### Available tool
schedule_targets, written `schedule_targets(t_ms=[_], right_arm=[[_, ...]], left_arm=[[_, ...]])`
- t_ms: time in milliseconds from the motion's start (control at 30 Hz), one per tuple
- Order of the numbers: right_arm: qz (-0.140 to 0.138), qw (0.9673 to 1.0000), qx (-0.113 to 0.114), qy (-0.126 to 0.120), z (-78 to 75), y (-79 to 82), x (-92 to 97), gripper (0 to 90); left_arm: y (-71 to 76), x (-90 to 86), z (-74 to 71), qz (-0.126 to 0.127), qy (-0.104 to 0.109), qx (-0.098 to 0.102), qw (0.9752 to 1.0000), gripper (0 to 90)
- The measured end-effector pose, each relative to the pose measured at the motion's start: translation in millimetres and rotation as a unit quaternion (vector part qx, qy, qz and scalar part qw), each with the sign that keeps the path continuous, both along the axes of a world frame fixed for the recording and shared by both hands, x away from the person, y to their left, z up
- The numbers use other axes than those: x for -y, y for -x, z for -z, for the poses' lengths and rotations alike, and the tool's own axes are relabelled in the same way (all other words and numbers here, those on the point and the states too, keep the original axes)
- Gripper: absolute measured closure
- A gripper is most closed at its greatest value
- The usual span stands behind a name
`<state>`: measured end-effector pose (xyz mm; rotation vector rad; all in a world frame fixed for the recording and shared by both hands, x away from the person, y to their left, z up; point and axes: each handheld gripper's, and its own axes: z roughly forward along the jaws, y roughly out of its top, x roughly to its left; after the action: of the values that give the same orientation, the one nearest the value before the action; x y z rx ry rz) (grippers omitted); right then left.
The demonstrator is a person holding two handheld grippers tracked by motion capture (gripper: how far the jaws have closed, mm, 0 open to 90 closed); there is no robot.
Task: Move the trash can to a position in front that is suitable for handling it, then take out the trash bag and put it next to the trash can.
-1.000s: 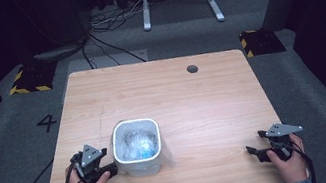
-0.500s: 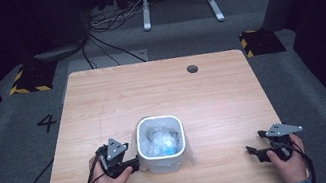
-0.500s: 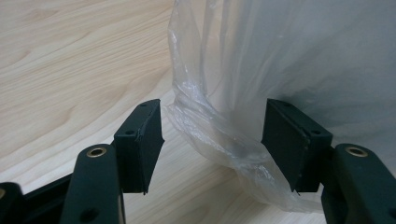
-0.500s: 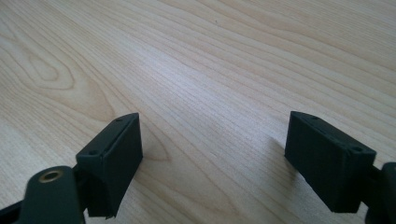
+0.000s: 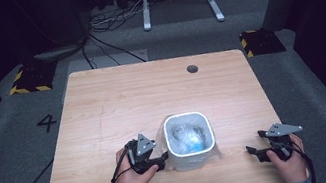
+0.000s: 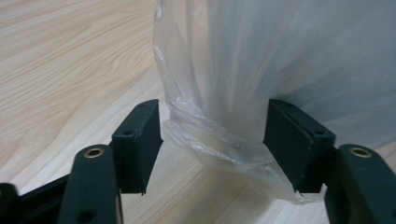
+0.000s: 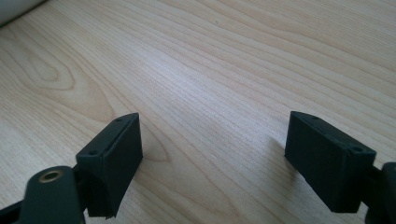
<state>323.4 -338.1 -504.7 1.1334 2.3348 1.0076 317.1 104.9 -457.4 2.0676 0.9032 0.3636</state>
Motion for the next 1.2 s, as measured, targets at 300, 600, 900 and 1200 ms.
schedule_targets(t_ms=[300,600,900,1200], right_arm=[[0.0,1.0,0.0,0.001,0.0,-0.1,-0.6,18.8],[0.002,1.0,0.001,0.001,0.0,-1.9,-5.0,18.7],[0.02,0.9998,-0.004,0.007,-3.6,-2.6,-14.0,16.6],[-0.012,0.9999,-0.006,0.01,-26.1,16.4,-33.7,16.3]], left_arm=[[3.2,-4.7,-6.5,0.0,0.007,0.022,0.9997,25.7],[11.4,-17.1,-6.7,-0.006,-0.009,0.033,0.9994,22.5],[25.9,-24.4,-12.3,-0.002,-0.013,0.042,0.999,20.8],[44.0,-26.6,-17.3,0.033,-0.013,0.039,0.9986,18.8]])
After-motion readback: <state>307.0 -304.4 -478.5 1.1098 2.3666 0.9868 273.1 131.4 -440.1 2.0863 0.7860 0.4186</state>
